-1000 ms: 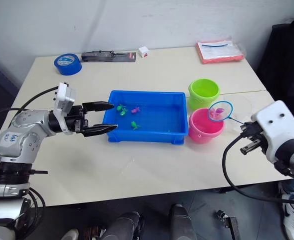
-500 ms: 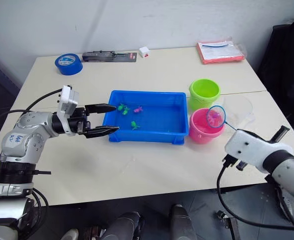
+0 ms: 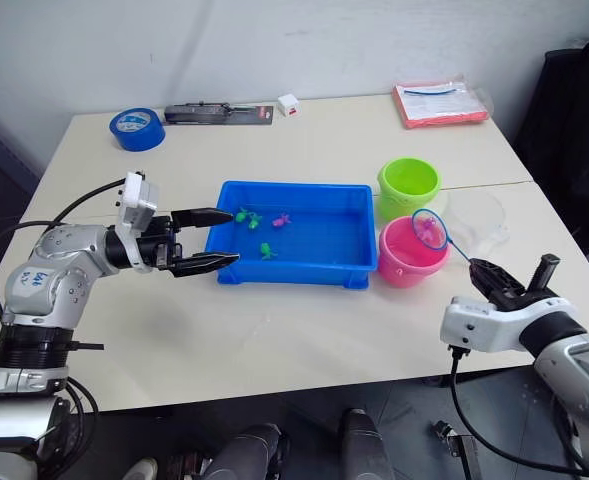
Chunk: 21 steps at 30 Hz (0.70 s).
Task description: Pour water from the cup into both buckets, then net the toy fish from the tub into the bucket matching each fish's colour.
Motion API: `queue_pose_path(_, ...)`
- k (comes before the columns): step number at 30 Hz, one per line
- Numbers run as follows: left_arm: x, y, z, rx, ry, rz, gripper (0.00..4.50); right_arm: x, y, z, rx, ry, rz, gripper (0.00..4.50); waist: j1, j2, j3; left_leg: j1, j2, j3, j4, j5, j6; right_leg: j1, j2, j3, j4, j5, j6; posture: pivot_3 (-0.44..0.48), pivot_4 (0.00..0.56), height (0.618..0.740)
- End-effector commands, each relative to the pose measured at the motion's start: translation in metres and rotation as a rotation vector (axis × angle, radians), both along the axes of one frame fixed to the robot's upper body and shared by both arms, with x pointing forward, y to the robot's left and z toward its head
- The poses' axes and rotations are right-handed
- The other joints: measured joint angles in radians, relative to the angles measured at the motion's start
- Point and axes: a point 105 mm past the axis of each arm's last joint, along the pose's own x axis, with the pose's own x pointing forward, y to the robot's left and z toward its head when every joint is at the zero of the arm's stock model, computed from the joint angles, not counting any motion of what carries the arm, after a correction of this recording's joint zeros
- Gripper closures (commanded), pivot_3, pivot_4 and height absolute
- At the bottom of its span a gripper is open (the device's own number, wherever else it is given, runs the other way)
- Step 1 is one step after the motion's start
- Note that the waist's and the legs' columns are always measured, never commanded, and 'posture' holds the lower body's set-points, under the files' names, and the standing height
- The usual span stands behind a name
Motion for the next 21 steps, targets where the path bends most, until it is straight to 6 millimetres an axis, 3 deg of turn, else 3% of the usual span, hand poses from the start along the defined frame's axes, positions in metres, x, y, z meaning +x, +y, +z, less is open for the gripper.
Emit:
queue_pose_path(1,-0.007,0.0,0.011,-0.017,-0.048,-0.011,0.0,-0.004,0.004,0.0,-0.08,-0.067,0.04,3.71,0.0,0.0,0.0,0.0,0.0,0.0,0.0,0.0,0.0,0.0,0.0,0.0,0.0,0.0,0.0,0.0,0.15,0.74)
queue_pose_path(14,-0.011,0.0,0.012,-0.026,-0.055,-0.011,0.0,-0.002,-0.001,0.012,-0.245,-0.24,0.051,3.71,-0.001,0.0,0.0,0.002,0.0,0.001,0.0,0.0,0.0,0.001,0.001,0.001,0.001,0.0,0.0,0.0,0.15,0.74)
queue_pose_path(21,-0.011,-0.001,0.011,-0.03,-0.057,-0.011,0.0,-0.004,-0.003,0.009,-0.259,-0.239,0.054,3.71,-0.001,0.0,0.0,0.002,0.0,0.001,0.0,0.0,0.0,0.002,0.001,0.001,0.001,0.0,0.0,0.0,0.15,0.74)
